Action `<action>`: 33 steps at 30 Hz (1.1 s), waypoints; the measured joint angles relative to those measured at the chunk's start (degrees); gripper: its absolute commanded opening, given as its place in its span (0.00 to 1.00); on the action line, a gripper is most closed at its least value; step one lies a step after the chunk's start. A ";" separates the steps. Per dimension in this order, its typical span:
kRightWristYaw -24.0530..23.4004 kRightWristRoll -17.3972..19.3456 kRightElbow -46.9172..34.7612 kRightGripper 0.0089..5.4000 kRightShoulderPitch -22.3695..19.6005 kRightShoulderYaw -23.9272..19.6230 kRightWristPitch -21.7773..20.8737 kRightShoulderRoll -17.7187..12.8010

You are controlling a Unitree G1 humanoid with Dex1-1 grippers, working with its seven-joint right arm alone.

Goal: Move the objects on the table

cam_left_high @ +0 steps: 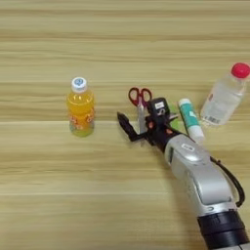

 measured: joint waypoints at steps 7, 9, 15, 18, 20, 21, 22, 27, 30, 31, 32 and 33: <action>-2.05 -2.09 3.34 1.00 -0.35 0.55 0.04 0.05; -3.10 -3.03 3.57 1.00 -0.35 0.67 0.21 0.03; -4.07 -2.54 3.52 0.97 -0.33 0.47 2.47 1.17; -4.19 -2.19 3.44 0.92 -0.30 0.46 2.75 1.75; -4.28 -1.90 3.14 0.88 -0.28 0.30 3.51 2.09; -4.30 -1.77 2.93 0.86 -0.27 0.20 3.86 2.24; -4.30 -1.62 2.82 0.84 -0.24 0.12 4.04 2.35; -4.26 -0.44 1.60 0.75 -0.20 -0.51 6.22 3.14; -4.25 -0.23 1.03 0.69 -0.15 -0.58 7.22 3.44; -4.25 -0.22 0.96 0.67 -0.15 -0.63 7.35 3.45; -4.25 -0.21 0.93 0.66 -0.15 -0.68 7.42 3.45; -4.26 -0.21 0.92 0.64 -0.15 -0.76 7.47 3.46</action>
